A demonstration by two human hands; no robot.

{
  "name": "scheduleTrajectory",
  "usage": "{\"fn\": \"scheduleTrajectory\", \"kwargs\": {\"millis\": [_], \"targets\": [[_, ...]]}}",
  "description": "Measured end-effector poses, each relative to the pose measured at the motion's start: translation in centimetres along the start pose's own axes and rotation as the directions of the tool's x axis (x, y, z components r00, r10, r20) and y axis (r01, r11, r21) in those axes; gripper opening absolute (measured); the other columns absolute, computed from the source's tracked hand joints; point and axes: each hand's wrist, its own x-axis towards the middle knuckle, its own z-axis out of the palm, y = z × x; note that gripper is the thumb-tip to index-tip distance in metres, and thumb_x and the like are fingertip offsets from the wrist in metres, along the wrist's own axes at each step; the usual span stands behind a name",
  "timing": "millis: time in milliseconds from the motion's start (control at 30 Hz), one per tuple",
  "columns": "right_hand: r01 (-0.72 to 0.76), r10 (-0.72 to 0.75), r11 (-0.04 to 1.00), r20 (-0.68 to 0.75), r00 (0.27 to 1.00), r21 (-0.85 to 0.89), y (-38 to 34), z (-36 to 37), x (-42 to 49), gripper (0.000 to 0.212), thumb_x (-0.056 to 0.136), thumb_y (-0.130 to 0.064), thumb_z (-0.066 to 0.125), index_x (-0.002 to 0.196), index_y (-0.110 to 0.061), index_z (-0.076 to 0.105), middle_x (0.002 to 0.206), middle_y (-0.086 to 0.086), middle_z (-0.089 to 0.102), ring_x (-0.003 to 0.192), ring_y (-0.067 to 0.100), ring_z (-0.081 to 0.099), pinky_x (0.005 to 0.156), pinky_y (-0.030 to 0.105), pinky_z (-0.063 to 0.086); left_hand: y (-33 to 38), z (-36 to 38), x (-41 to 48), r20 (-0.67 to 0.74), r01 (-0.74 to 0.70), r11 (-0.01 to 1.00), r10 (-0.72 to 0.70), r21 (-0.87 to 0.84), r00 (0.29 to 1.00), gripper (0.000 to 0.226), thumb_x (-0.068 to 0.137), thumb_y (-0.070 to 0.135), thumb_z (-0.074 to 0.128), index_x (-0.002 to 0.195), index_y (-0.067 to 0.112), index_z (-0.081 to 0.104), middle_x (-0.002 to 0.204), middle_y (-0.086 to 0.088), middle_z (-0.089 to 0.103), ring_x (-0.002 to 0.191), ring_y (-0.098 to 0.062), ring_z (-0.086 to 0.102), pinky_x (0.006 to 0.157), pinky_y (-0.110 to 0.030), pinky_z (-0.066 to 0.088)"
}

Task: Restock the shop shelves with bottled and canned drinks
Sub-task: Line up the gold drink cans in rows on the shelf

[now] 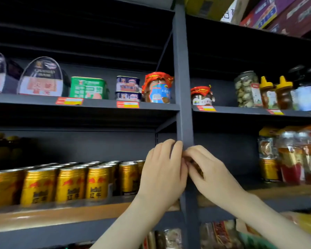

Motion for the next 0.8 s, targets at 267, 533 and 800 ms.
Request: {"fn": "scheduleTrajectory", "kwargs": {"millis": [267, 533, 800], "targets": [[-0.166, 0.153, 0.985, 0.21, 0.966, 0.045, 14.1, -3.2, -1.7, 0.05, 0.095, -0.022, 0.055, 0.141, -0.027, 0.036, 0.123, -0.019, 0.042, 0.11, 0.002, 0.051, 0.09, 0.022, 0.047, 8.9, 10.9, 3.9, 0.127, 0.006, 0.974, -0.036, 0.228, 0.991, 0.043, 0.078, 0.017, 0.062, 0.12, 0.01, 0.056, 0.124, -0.016, 0.057, 0.111, -0.032, 0.057, 0.091, -0.04, 0.048], [-0.083, 0.11, 0.994, 0.501, 0.858, -0.076, 23.6, 1.1, 0.5, 0.078, 0.096, -0.019, 0.055, 0.153, -0.03, 0.002, 0.16, -0.001, 0.006, 0.148, 0.023, 0.009, 0.109, 0.036, 0.037, 4.6, 19.9, 6.8, 0.608, 0.303, 0.695, -0.718, 0.652, 0.34, 0.096, 0.093, 0.04, 0.058, 0.15, 0.031, -0.018, 0.158, -0.011, -0.024, 0.145, -0.043, -0.008, 0.114, -0.06, 0.014], [-0.057, 0.035, 0.998, 0.72, 0.693, 0.007, 25.6, 6.2, 2.6, 0.1, 0.092, -0.024, 0.062, 0.149, -0.039, -0.018, 0.16, -0.008, -0.019, 0.148, 0.028, -0.012, 0.117, 0.05, 0.022, 3.4, 20.6, 6.1, 0.701, 0.255, 0.74, -0.672, 0.623, 0.237, 0.077, 0.096, 0.018, 0.053, 0.152, 0.008, 0.002, 0.158, -0.019, 0.001, 0.144, -0.04, 0.019, 0.113, -0.047, 0.031]]}}
